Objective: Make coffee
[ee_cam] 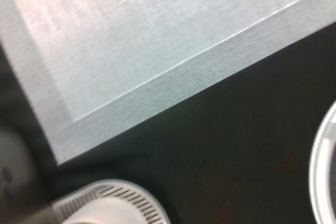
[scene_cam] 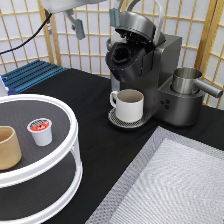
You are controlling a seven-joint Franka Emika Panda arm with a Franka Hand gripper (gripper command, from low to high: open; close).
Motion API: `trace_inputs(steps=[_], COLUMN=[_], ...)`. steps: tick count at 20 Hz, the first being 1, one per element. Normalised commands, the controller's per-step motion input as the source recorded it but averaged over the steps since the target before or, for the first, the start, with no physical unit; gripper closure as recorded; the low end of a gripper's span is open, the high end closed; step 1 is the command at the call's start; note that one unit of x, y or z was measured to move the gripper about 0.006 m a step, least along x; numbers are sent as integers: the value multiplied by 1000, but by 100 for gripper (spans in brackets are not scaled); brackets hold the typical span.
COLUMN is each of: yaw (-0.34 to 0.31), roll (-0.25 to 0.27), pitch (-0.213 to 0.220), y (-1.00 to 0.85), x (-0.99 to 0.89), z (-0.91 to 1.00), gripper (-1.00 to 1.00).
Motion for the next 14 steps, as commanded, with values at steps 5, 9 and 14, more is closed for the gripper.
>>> trace_inputs(steps=[5, 9, 14], yaw=[-291, -310, -298], roll=[-49, -117, -181], pitch=[-11, -41, -52], y=[-215, -69, -2], x=[-361, -339, -388], z=[-282, -527, -657], gripper=[-100, -100, -100])
